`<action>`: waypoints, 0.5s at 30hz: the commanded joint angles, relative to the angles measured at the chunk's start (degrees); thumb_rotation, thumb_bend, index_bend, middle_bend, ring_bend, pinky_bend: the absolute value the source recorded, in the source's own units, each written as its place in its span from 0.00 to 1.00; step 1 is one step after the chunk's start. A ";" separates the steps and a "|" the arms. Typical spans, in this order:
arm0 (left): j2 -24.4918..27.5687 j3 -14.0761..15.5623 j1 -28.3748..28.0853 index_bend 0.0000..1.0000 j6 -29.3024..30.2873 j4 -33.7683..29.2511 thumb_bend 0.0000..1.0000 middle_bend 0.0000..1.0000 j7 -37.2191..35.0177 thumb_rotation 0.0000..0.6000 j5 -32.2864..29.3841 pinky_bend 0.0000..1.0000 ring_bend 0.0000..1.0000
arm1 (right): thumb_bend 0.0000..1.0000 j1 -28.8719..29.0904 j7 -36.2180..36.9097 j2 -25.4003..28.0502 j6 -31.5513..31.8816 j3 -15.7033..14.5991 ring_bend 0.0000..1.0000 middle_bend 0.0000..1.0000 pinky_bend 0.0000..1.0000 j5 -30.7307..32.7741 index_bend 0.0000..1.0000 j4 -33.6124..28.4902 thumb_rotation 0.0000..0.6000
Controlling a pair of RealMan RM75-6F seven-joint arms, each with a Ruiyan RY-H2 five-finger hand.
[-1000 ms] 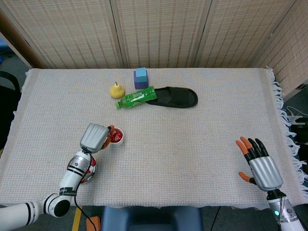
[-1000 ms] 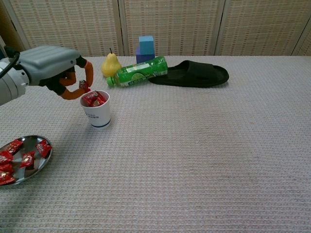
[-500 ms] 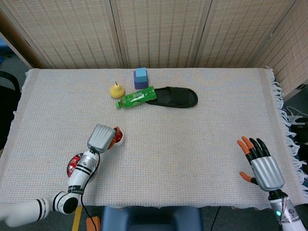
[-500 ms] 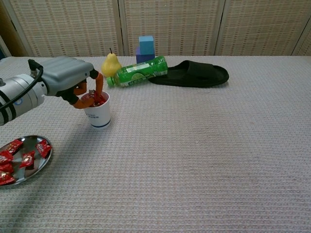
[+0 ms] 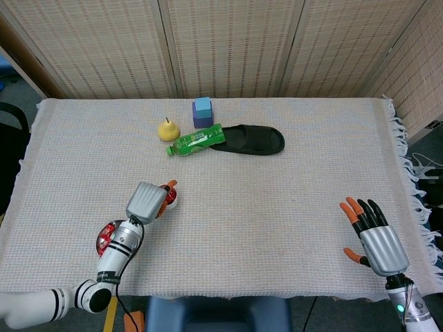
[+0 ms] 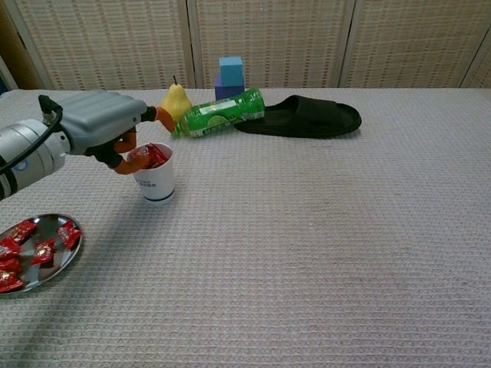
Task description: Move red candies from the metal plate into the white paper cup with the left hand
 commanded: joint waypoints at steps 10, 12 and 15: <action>13.46 12.07 13.44 0.19 15.77 -10.71 0.44 0.65 -17.27 1.00 18.92 0.79 0.67 | 0.06 -0.77 0.39 0.00 2.39 -0.71 0.00 0.00 0.00 -2.34 0.00 -0.05 1.00; 16.52 16.04 17.84 0.13 20.24 -8.11 0.44 0.39 -24.18 1.00 22.93 0.49 0.36 | 0.06 -0.93 0.21 -0.06 2.56 -0.92 0.00 0.00 0.00 -2.62 0.00 -0.18 1.00; 17.59 18.66 24.72 0.07 29.19 -0.86 0.43 0.14 -33.14 1.00 25.96 0.20 0.06 | 0.06 -1.25 -0.41 -0.07 3.00 -1.34 0.00 0.00 0.00 -3.34 0.00 -0.61 1.00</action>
